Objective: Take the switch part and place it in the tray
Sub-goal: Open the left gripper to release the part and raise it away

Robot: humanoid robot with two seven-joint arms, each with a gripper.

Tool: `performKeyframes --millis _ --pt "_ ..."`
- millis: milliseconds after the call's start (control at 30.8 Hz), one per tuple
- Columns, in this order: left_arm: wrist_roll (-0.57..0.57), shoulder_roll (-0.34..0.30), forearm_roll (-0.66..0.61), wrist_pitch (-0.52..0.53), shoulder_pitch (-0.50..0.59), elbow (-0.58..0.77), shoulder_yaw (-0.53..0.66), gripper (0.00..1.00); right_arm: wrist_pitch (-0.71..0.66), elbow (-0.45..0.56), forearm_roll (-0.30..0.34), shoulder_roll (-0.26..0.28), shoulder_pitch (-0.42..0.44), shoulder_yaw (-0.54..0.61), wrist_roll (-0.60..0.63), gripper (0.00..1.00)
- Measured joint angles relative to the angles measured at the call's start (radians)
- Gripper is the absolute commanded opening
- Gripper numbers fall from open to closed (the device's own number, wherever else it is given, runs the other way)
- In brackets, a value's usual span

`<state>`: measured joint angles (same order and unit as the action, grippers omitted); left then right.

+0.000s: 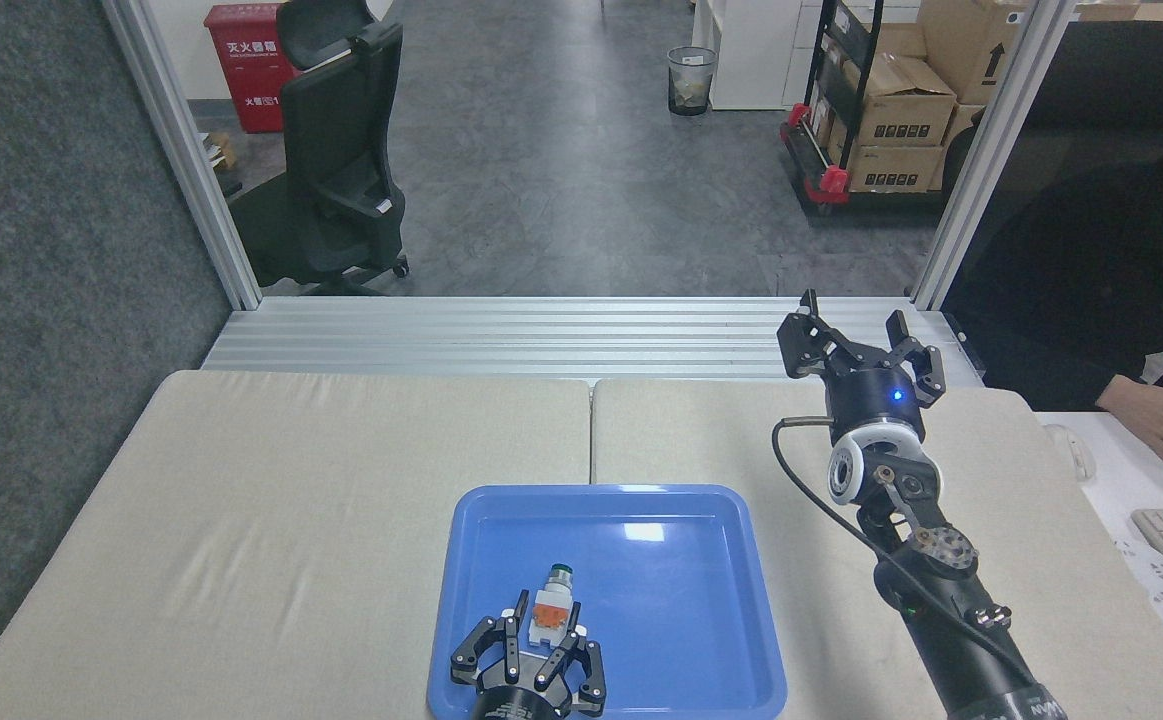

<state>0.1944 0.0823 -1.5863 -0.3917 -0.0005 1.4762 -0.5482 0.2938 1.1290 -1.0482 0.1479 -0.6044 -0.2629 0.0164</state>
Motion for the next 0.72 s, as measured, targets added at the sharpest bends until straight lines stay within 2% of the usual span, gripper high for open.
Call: performKeyframes --millis 163,325,553,715 --pt "-0.006 0.005 0.011 -0.003 -0.042 0.023 -0.012 1.00 0.000 0.000 0.000 0.000 0.000 0.001 0.000 1.00" --pt "-0.006 0.008 0.028 0.002 -0.136 0.044 0.013 1.00 -0.003 0.000 0.000 0.000 0.000 0.002 0.000 1.00" --pt "-0.017 -0.029 0.167 0.152 -0.324 0.020 0.159 1.00 -0.004 0.000 0.000 -0.001 0.000 0.003 0.000 1.00" --pt "-0.160 -0.105 0.256 0.249 -0.428 -0.070 0.270 1.00 -0.004 0.000 0.000 -0.001 0.000 0.004 0.001 1.00"
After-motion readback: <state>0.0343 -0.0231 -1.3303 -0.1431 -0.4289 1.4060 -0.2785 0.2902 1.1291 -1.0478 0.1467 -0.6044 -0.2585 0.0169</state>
